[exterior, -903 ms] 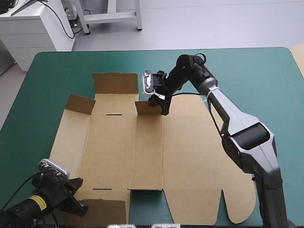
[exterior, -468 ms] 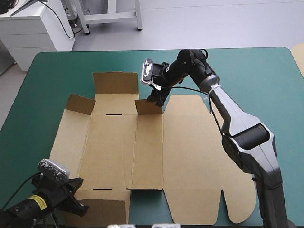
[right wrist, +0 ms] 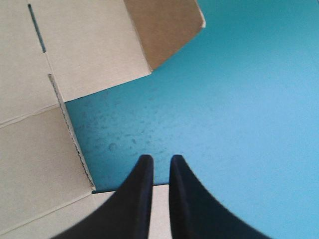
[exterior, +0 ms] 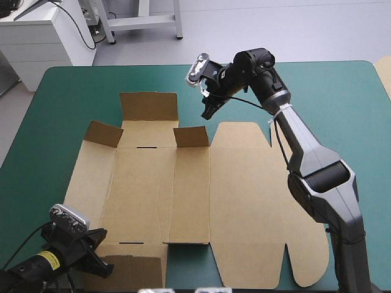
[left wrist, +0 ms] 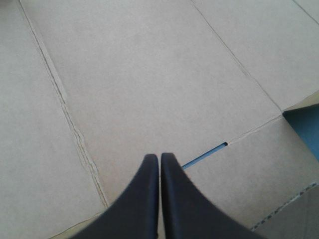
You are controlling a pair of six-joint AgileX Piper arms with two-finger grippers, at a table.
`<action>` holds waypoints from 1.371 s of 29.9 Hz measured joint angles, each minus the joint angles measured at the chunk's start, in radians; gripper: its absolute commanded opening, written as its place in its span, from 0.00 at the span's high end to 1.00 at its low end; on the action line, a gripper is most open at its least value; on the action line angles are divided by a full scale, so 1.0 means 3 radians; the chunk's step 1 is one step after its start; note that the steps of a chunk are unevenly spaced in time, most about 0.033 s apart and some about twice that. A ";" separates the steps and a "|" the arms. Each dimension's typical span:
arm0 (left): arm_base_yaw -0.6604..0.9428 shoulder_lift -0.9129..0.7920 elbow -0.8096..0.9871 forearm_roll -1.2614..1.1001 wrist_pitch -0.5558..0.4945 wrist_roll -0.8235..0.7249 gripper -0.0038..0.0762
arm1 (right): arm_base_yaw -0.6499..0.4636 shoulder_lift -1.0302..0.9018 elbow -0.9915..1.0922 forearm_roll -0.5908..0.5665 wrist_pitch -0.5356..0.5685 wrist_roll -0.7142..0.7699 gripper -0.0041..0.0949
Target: Fold the box
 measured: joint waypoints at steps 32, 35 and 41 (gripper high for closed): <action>0.0000 0.0000 0.0000 0.0003 -0.0003 0.0000 0.96 | -0.0811 -0.1220 0.0661 -0.0572 0.0004 0.1512 0.98; 0.0000 0.0000 0.0000 0.0009 -0.0003 0.0000 0.96 | -0.0811 -0.1430 0.1003 -0.0661 0.0004 0.1519 0.98; 0.0000 0.0000 0.0000 -0.0004 -0.0008 0.0000 0.96 | -0.0811 -0.1966 0.1877 -0.0689 0.0004 0.1526 0.98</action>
